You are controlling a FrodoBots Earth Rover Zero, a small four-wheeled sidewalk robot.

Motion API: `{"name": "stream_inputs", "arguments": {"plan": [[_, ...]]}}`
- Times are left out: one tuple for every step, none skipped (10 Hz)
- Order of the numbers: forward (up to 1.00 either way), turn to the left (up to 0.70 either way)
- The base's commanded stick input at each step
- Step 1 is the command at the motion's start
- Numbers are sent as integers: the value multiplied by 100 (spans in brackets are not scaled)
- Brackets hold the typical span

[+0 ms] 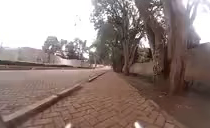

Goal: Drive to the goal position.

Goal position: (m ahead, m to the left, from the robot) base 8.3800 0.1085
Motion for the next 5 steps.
{"name": "stream_inputs", "arguments": {"plan": [[50,-21],[50,-43],[50,-35],[50,-12],[50,16]]}}
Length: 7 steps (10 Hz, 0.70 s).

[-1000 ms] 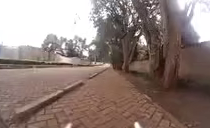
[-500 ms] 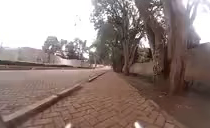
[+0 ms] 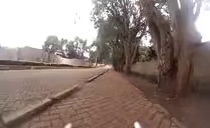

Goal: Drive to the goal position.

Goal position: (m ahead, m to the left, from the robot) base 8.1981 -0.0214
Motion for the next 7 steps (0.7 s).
{"name": "stream_inputs", "arguments": {"plan": [[50,18],[50,11],[50,8],[50,4],[50,10],[50,9],[50,10]]}}
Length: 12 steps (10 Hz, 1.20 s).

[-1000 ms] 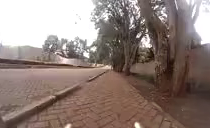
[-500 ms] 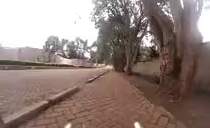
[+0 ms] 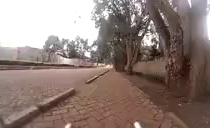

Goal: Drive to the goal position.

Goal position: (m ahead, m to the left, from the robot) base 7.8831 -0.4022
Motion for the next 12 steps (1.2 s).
{"name": "stream_inputs", "arguments": {"plan": [[50,10],[50,9],[50,10],[50,10],[50,5],[50,4],[50,1],[50,2],[50,4],[50,11],[50,-32],[50,-40]]}}
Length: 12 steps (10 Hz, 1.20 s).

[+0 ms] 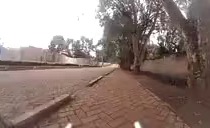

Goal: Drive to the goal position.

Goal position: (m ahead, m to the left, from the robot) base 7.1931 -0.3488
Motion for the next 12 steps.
{"name": "stream_inputs", "arguments": {"plan": [[50,-49],[50,-49],[50,-47],[50,-18],[50,6],[50,1],[50,8],[50,15],[50,0],[50,0],[50,-17],[50,-39]]}}
